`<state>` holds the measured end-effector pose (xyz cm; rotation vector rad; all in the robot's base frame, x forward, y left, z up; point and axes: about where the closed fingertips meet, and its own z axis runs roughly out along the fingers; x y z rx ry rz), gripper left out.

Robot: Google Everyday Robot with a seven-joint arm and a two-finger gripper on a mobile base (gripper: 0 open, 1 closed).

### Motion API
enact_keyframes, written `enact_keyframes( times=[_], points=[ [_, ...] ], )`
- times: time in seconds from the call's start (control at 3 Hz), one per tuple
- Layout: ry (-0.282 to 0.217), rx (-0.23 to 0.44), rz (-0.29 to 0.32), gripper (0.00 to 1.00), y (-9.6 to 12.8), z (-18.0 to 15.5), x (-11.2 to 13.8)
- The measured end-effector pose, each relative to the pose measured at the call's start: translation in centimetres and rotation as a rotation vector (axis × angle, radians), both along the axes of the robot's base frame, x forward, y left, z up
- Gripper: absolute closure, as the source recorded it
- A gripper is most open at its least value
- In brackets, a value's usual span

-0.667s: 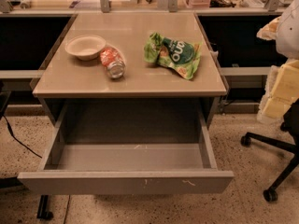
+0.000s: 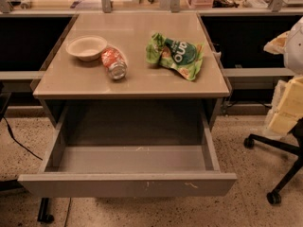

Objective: Close top drawer

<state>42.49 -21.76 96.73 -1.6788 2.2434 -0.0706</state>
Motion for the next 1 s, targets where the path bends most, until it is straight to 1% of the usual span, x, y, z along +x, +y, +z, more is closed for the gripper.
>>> enact_keyframes(
  times=[0.33,0.67,1.0],
  points=[
    [0.052,0.059,-0.05,0.0,-0.8,-2.4,-2.2],
    [0.084,0.101,-0.081,0.0,-1.0,-4.1,-3.9],
    [0.124,0.16,-0.12,0.0,-1.6,-6.1,-4.6]
  ],
)
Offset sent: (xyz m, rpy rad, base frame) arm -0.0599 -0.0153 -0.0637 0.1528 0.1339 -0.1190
